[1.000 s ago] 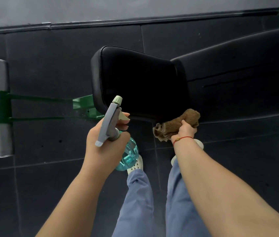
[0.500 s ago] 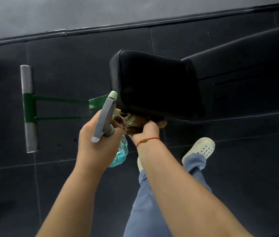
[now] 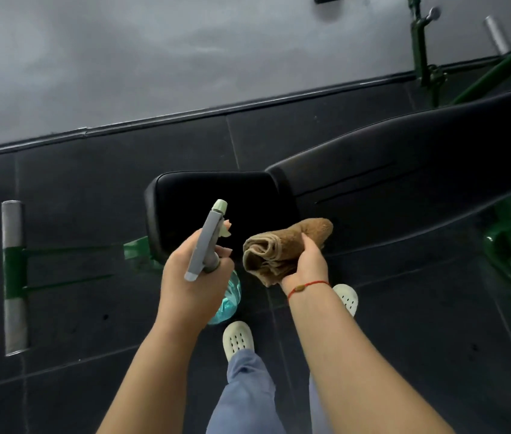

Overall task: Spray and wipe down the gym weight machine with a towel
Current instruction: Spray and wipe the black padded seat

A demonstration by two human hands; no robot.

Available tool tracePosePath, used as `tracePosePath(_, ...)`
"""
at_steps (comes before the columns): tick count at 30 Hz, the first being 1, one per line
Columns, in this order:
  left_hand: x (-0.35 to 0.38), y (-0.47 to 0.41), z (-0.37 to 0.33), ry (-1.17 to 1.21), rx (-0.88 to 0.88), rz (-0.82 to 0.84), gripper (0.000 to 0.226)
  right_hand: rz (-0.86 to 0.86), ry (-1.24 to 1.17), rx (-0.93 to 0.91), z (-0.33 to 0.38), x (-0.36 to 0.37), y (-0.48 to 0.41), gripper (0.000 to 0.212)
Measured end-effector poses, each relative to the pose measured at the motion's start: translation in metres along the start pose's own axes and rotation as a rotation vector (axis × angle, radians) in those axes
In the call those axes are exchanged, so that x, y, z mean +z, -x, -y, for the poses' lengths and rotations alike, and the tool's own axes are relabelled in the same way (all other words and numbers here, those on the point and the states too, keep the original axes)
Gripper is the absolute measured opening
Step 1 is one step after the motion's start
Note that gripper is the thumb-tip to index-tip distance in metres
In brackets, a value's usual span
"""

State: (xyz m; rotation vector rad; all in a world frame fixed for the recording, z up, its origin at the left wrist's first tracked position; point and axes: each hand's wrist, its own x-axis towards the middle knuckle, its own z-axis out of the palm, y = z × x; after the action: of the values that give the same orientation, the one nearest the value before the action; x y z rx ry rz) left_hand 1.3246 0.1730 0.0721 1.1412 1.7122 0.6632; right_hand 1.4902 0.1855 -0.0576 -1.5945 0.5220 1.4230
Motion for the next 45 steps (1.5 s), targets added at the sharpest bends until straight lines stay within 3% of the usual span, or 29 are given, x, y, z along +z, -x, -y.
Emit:
tracePosePath(4,0.064,-0.012,-0.026,0.023,0.044,0.065,0.056,0.047,-0.063,0.044,0.089,-0.034,-0.016,0.041)
tracePosePath(8,0.142,-0.023,-0.057,0.106,0.026,0.1,0.049,0.022,0.086,-0.096,0.177,-0.077,-0.029,0.046)
tracePosePath(16,0.264,-0.029,-0.111,0.108,0.04,0.211,0.052,-0.115,0.608,-0.74,0.323,-0.141,-0.023,0.06)
tracePosePath(23,0.327,-0.034,-0.145,0.094,0.067,0.238,0.052,-0.533,1.027,-1.323,0.437,-0.188,-0.029,0.072)
tracePosePath(26,0.341,-0.034,-0.159,0.08,0.079,0.243,0.05,-0.715,1.229,-1.316,0.452,-0.195,-0.054,0.071)
tracePosePath(28,0.347,-0.033,-0.168,0.061,0.07,0.247,0.049,-0.741,1.344,-1.332,0.448,-0.195,-0.064,0.069)
tracePosePath(33,0.345,-0.028,-0.188,0.011,0.095,0.238,0.051,-0.488,1.521,-1.335,0.411,-0.194,-0.068,0.065)
tracePosePath(36,0.338,-0.023,-0.201,-0.001,0.11,0.254,0.05,-0.319,1.634,-1.19,0.392,-0.186,-0.063,0.064)
tracePosePath(41,0.327,-0.025,-0.221,-0.041,0.128,0.294,0.05,-0.181,1.392,-0.896,0.41,-0.175,-0.049,0.062)
tracePosePath(45,0.322,-0.035,-0.246,-0.081,0.174,0.368,0.052,-0.176,1.163,-0.942,0.442,-0.187,-0.019,0.067)
